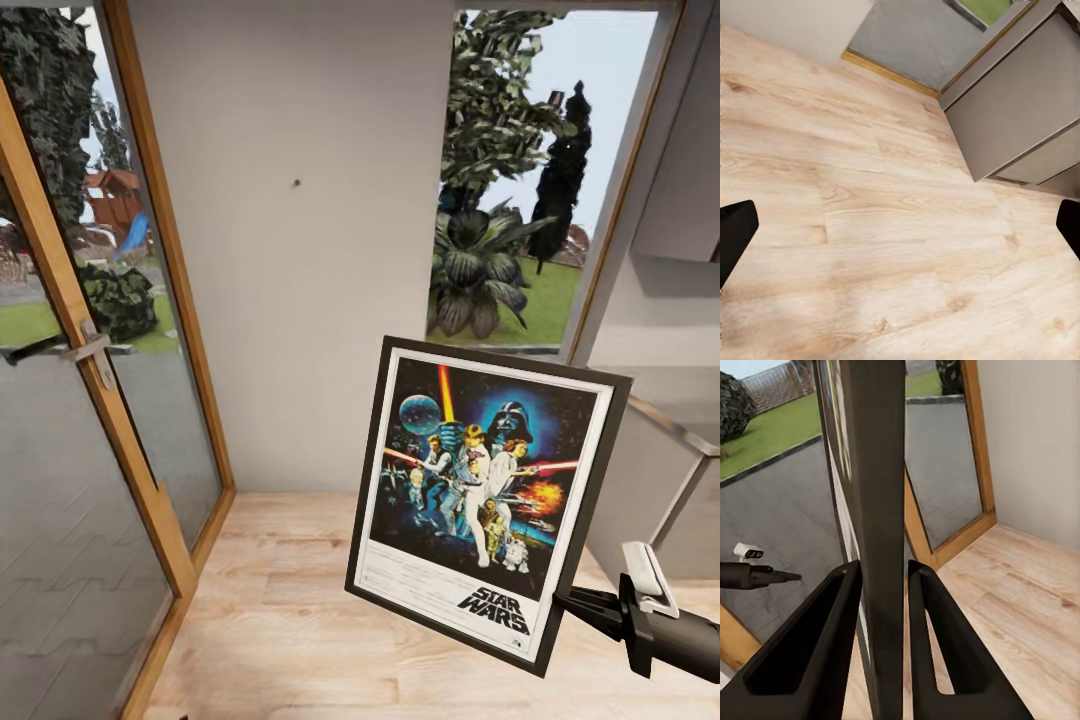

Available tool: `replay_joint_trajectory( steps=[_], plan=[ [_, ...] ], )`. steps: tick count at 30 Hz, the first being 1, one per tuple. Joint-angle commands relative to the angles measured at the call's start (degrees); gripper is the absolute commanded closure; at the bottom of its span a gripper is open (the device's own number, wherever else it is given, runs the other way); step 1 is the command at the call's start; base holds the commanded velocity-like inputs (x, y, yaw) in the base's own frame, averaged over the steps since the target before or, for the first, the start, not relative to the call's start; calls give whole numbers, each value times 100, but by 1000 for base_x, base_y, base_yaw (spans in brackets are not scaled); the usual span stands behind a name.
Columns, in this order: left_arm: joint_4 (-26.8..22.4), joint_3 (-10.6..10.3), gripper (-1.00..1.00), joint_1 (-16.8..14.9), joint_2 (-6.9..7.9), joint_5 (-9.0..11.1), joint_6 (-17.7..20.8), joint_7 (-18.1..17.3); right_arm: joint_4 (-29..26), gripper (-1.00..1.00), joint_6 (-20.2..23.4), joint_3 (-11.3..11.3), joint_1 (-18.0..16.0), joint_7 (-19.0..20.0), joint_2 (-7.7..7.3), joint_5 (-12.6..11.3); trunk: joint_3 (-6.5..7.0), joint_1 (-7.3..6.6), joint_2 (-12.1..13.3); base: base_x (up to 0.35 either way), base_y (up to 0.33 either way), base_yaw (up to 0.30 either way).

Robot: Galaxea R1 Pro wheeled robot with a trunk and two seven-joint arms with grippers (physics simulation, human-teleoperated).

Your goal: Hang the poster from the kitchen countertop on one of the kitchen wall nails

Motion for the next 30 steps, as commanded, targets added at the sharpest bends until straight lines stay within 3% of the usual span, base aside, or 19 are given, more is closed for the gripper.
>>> replay_joint_trajectory(
  steps=[1, 15, 30],
  plan=[
    [2, -48, -100, -5, 1, 45, -28, -11, -1, 100, 71, -2, -6, 27, -1, -5, -14, 5, -13, 157, 163, -1],
    [2, -48, -100, -5, 1, 45, -28, -12, -1, 100, 71, 4, -6, 27, -1, -3, -14, 5, -13, 94, 85, 0],
    [2, -48, -100, -5, 8, 45, -28, -8, 0, 100, 71, 6, -6, 27, -1, -3, -14, 5, -13, 301, 1, 0]
  ],
)
